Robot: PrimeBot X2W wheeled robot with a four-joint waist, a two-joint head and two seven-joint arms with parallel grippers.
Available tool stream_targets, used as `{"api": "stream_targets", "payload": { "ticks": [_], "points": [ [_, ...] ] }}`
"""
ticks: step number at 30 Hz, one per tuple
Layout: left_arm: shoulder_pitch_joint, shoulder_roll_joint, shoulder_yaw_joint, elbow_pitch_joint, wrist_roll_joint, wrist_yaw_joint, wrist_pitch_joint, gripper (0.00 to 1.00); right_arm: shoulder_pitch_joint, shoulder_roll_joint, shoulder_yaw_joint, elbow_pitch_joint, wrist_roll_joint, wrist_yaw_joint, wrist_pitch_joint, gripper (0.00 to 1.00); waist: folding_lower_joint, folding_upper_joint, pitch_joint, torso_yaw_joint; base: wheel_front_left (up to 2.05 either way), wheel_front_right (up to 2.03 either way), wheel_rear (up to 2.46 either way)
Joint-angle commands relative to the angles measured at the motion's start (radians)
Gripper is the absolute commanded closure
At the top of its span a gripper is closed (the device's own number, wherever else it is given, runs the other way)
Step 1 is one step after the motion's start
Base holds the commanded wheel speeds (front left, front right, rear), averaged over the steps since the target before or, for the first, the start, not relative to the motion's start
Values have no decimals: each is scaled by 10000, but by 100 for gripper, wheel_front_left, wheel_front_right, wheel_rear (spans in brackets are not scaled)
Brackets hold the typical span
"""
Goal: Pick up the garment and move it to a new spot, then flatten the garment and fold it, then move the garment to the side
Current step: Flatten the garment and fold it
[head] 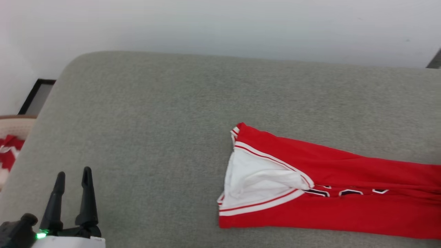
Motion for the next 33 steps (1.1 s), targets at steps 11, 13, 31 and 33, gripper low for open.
{"api": "stream_targets", "payload": {
  "ticks": [11, 13, 31, 33],
  "points": [
    [386, -49, 104, 36, -36, -67, 9, 0, -127, 807, 460, -1538, 774, -9, 724, 100, -1, 0, -524, -789, 0, 0, 0],
    [405, -61, 49, 50, -66, -69, 9, 0, -7, 1296, 519, -2093, 1187, -9, 967, 100, -1, 0, -622, -776, 0, 0, 0],
    [-260, -148, -1060, 358, -217, -67, 9, 0, -553, 4551, 2490, -2881, 846, -7, 743, 100, -1, 0, -706, 846, 0, 0, 0],
    [-377, -172, -1233, 437, -244, -68, 9, 0, -708, 4675, 2766, -2477, 641, -7, 435, 100, -1, 0, -667, 1043, 0, 0, 0]
  ]
}}
